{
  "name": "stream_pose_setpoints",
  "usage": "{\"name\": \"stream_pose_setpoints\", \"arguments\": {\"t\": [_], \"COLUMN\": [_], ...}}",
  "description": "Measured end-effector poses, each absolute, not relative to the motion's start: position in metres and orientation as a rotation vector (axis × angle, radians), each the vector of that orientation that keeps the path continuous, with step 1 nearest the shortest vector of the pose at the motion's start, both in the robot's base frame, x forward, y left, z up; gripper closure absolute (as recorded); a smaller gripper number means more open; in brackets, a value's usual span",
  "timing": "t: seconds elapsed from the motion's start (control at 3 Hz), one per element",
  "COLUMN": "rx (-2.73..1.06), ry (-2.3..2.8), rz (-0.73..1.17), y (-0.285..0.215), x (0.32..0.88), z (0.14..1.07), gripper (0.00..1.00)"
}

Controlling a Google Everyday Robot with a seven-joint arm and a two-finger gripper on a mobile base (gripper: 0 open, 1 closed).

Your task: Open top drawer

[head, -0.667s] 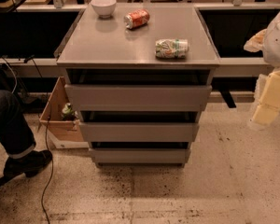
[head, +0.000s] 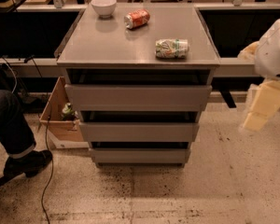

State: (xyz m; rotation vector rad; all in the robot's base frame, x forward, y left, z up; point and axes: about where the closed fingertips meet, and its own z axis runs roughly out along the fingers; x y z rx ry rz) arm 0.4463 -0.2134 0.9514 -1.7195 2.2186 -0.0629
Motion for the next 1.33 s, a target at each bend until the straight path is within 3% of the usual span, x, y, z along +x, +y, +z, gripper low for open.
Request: {"name": "stream_pose_setpoints", "arguments": {"t": [1.33], "rx": [-1.731], "ry": [1.996], "rz": [0.189], "y": [-0.139], "x": [0.56], "z": [0.771], "gripper": [0.0]}}
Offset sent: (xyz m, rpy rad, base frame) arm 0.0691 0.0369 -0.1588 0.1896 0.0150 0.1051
